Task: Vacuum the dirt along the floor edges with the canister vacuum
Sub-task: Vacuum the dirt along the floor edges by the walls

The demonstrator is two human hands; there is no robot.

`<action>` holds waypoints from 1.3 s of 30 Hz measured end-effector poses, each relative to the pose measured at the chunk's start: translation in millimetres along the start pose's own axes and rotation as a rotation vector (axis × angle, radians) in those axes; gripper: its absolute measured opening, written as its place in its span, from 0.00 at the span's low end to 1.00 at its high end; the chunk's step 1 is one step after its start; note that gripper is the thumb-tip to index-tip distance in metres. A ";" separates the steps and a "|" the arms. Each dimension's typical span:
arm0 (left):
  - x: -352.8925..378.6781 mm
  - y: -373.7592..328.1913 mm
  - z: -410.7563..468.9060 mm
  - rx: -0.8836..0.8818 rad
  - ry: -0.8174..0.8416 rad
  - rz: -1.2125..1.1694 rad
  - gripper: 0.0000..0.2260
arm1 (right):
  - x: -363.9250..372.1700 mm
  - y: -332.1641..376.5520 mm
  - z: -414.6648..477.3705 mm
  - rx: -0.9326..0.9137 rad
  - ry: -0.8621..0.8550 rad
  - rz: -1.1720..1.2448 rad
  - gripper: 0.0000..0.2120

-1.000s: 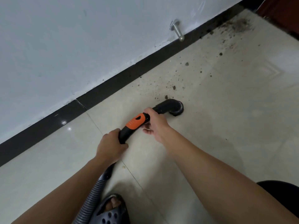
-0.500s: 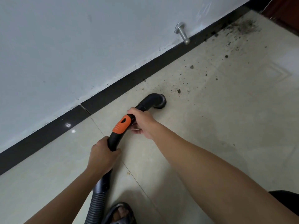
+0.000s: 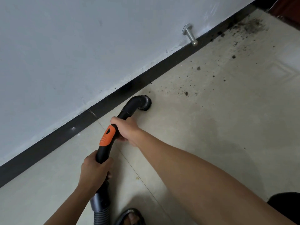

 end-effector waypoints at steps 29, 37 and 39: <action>37.3 -69.3 31.6 0.192 0.090 0.217 0.05 | -81.4 23.5 16.8 0.033 -0.186 0.152 0.14; 104.1 -121.7 29.7 0.350 0.242 0.336 0.06 | -172.9 18.1 7.4 0.008 -0.467 0.297 0.16; 94.0 -120.0 38.7 0.310 0.210 0.295 0.06 | -158.1 27.1 19.2 -0.004 -0.431 0.289 0.14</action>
Point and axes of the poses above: each hand's wrist, its own z-axis towards the middle knuckle, its own x-axis out of the palm, y = z × x, the point moved 1 cm from there along z, towards the middle knuckle, and after that the axes turned 7 degrees about -x, right-handed, at the moved point
